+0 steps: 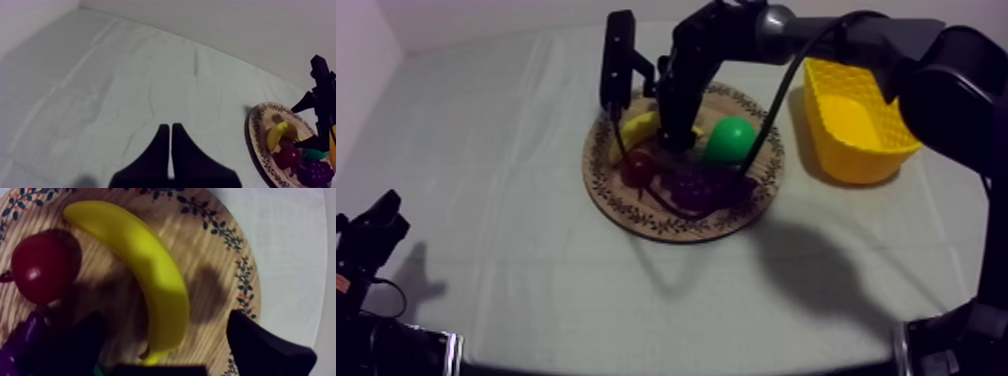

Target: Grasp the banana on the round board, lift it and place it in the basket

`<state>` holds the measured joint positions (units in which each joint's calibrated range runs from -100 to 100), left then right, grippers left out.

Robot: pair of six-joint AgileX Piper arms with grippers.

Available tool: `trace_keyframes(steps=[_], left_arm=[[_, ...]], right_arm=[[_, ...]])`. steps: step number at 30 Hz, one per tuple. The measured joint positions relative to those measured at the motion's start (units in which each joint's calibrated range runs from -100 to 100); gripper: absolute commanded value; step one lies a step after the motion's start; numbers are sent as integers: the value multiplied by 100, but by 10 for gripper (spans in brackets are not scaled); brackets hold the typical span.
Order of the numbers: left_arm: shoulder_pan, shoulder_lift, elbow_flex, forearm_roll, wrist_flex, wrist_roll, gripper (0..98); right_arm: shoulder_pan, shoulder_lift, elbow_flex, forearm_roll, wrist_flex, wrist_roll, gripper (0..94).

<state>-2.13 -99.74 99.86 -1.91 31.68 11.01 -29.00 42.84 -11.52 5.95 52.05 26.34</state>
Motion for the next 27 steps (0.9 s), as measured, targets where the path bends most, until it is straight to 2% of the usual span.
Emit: trace_keyframes(steps=[3,10,20,27], left_arm=[[0,0,0,0,0,0,1],[0,0,0,0,0,0,1],[0,0,0,0,0,0,1],[0,0,0,0,0,0,1]], right_arm=[[-8,111,-78,-5,-10,-16,722],[-12,367,-397,-124,177,6,571],[-4,598,-540,-74,262,-48,442],[33,780,-788,-166,397,18,292]])
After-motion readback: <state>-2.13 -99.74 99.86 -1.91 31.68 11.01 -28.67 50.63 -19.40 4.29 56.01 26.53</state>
